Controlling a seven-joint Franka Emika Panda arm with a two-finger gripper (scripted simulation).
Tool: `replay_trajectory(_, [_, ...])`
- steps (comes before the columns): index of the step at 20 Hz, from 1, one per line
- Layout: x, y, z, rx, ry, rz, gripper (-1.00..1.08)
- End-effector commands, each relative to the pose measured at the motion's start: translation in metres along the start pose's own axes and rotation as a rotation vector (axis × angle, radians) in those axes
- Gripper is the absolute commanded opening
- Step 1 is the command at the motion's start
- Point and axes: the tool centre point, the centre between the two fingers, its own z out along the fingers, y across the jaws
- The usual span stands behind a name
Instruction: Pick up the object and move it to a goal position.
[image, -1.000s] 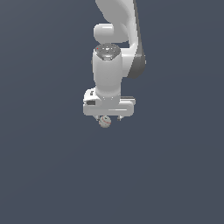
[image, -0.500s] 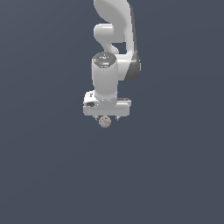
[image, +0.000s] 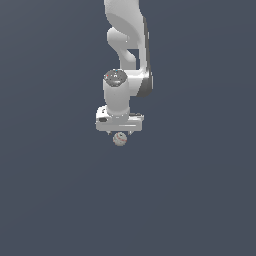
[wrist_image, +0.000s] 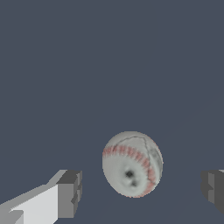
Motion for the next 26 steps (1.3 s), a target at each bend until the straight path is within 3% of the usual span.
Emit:
replay_trajectory(1, [-0.008, 0.002, 0.007, 0.001, -0.004, 0.001, 1.0])
replay_trajectory(10, [-0.013, 0.003, 0.014, 0.001, -0.007, 0.001, 1.0])
replay_trajectory(25, [-0.014, 0.004, 0.061, 0.001, -0.007, 0.001, 1.0])
replay_trajectory(26, [-0.014, 0.004, 0.061, 0.001, -0.007, 0.001, -1.0])
